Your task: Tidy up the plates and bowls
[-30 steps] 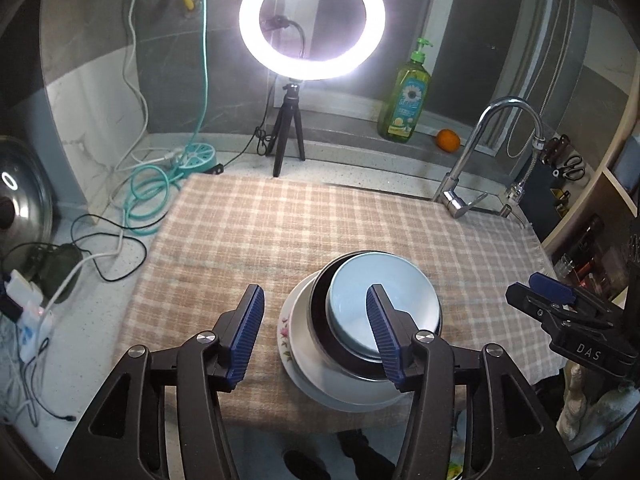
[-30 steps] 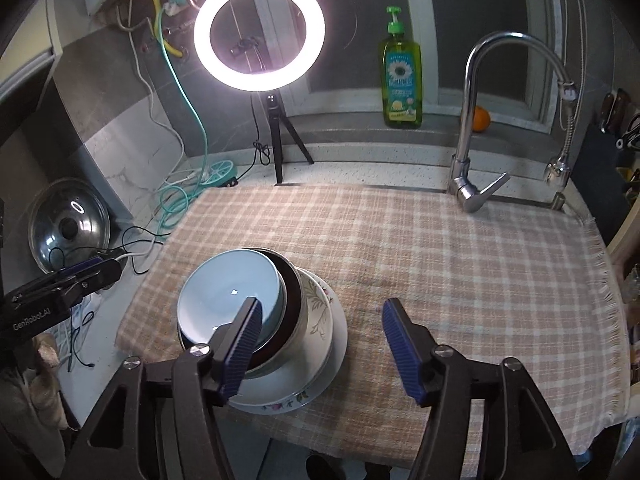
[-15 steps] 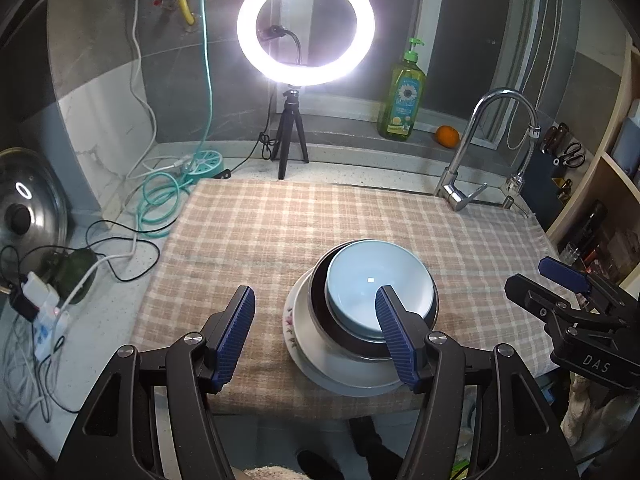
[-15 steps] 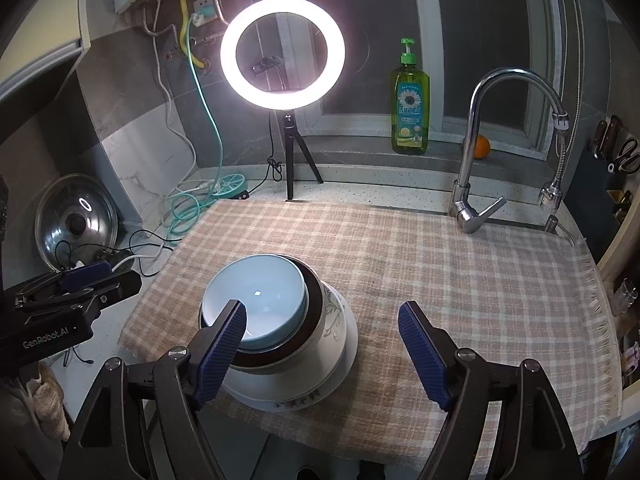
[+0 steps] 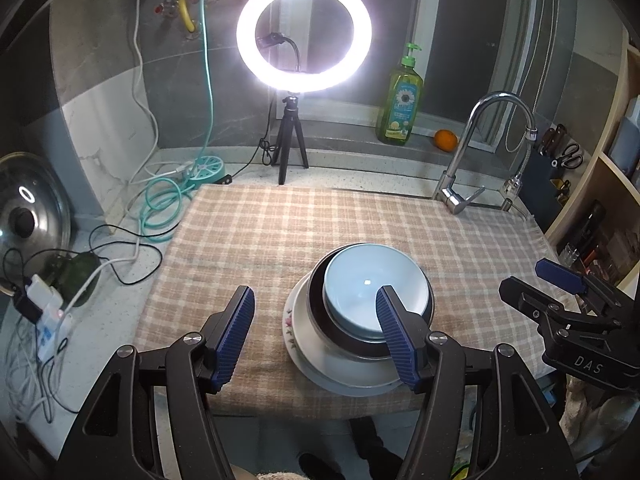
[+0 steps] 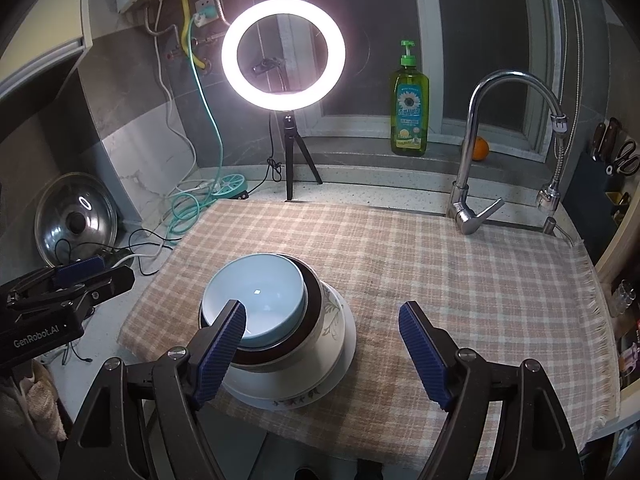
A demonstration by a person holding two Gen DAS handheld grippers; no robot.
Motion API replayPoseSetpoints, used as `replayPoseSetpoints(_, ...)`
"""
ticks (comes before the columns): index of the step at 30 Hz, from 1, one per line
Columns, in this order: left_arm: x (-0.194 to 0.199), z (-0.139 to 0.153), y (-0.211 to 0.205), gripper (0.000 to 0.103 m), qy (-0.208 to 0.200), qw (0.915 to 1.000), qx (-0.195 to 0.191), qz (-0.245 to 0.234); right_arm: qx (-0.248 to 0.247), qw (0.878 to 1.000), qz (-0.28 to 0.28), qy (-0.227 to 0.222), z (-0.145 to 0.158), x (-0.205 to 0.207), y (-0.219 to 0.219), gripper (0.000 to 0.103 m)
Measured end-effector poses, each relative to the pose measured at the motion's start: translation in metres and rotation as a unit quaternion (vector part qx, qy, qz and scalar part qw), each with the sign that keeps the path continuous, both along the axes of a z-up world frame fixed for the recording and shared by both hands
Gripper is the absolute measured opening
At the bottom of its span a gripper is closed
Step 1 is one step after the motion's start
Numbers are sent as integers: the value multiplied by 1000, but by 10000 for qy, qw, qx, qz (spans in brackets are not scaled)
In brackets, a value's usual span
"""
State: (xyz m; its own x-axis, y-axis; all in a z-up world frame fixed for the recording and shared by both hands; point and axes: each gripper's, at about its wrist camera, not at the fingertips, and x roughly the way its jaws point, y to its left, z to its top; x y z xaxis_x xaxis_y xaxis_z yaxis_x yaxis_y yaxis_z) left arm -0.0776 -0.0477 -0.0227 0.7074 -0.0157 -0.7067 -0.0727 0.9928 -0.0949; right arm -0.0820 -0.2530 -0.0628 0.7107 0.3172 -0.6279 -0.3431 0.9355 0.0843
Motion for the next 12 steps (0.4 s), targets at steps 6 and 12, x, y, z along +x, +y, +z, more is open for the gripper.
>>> replayPoseSetpoints(6, 0, 0, 2, 69, -11, 10000, -7, 2, -4, 10000, 10, 25, -2, 1, -3, 76)
replayPoseSetpoints(12, 0, 0, 1, 69, -73, 10000, 44, 18, -19, 10000, 0, 22, -3, 2, -5, 76)
